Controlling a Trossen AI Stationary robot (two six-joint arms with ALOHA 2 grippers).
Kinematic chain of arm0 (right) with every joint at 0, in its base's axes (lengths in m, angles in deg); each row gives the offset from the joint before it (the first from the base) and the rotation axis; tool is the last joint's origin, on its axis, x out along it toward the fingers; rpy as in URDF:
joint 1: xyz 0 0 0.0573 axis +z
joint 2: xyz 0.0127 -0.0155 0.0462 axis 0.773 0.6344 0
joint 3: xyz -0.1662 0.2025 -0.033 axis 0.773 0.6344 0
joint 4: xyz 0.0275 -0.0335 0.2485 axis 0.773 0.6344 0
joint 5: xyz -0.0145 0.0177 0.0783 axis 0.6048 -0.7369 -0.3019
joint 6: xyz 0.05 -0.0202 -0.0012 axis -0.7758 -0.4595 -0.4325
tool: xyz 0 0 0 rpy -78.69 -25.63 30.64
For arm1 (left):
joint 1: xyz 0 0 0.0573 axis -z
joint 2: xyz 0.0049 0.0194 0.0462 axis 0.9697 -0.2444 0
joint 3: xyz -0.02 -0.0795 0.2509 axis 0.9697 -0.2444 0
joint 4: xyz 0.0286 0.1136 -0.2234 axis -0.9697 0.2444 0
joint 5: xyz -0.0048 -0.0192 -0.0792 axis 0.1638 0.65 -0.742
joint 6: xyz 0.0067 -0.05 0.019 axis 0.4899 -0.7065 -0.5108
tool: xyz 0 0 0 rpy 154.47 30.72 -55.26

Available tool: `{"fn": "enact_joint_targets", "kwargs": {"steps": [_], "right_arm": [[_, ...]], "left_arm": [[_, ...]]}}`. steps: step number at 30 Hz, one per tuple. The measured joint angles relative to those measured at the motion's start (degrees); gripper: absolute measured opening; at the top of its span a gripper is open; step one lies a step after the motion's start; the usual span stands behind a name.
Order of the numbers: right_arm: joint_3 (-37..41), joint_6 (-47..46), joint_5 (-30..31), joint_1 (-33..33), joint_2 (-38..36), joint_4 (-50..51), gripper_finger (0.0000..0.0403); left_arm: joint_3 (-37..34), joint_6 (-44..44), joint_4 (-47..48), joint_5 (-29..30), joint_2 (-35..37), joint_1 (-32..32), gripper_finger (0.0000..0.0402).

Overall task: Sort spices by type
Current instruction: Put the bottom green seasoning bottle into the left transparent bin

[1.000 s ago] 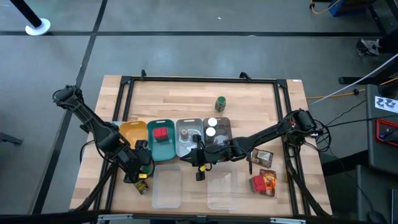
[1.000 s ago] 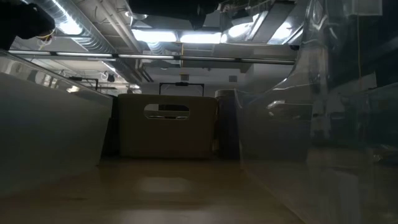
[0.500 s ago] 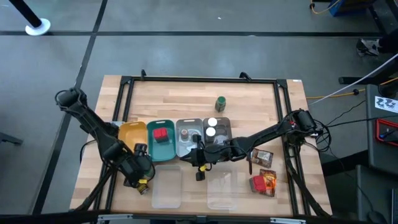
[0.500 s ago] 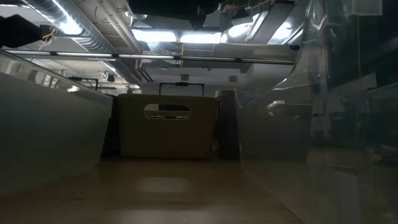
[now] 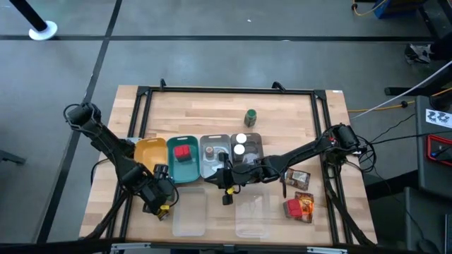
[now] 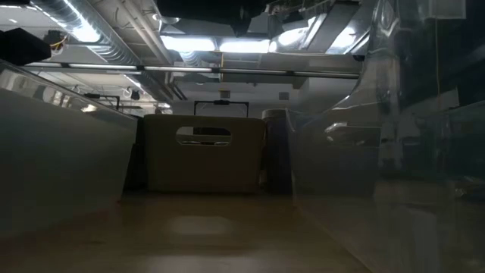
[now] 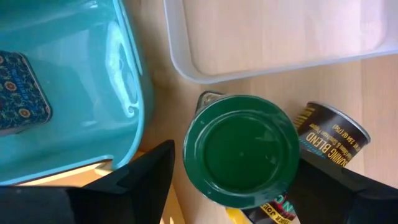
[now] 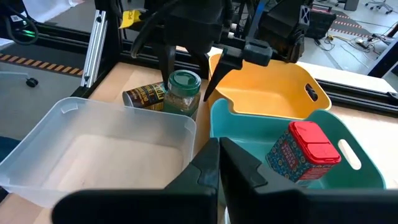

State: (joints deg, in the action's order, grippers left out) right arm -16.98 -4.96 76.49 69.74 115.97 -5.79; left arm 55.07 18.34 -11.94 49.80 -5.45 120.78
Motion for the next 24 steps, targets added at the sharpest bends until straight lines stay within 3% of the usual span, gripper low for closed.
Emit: {"fn": "enact_joint_targets", "kwargs": {"steps": [17, 24], "right_arm": [[0.0, 0.0, 0.0, 0.0, 0.0, 0.0, 0.0014], [0.0, 0.01, 0.0, 0.0, 0.0, 0.0, 0.0014]], "left_arm": [[-0.02, 3.46, -3.77, 0.66, 0.0, 0.0, 0.0265], [-0.02, 3.46, -3.76, 0.48, 0.05, -0.02, 0.0195]]}}
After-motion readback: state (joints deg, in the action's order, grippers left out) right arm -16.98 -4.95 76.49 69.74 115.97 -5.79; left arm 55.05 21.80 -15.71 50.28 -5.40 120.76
